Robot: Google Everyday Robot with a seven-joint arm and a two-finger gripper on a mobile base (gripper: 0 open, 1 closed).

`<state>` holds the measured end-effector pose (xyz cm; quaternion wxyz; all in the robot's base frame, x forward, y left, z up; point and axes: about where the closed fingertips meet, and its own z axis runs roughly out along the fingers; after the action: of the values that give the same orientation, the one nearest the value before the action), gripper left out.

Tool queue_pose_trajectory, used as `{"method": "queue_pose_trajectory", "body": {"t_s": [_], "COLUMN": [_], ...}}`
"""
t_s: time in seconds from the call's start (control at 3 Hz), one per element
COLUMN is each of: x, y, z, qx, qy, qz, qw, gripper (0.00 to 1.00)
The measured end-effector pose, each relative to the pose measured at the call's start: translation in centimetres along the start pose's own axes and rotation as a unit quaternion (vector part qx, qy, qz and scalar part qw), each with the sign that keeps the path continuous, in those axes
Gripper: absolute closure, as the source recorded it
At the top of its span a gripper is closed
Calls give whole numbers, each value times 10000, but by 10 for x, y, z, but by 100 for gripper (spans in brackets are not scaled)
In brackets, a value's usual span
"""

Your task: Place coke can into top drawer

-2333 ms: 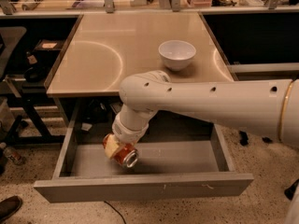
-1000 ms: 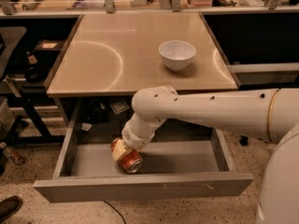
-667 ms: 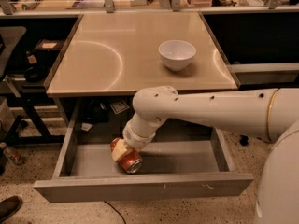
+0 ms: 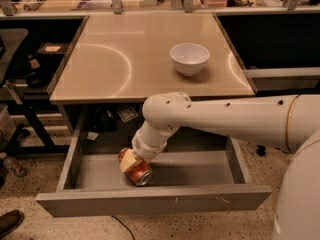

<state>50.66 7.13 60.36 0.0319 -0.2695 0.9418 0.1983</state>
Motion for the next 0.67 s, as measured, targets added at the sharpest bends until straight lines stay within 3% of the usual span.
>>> {"method": "queue_pose_trajectory", "body": {"t_s": [0.67], "x": [0], "y": [0], "z": [0], "qx": [0], "qy": [0], "qz": [0], "qw": [10000], "gripper": [12]}}
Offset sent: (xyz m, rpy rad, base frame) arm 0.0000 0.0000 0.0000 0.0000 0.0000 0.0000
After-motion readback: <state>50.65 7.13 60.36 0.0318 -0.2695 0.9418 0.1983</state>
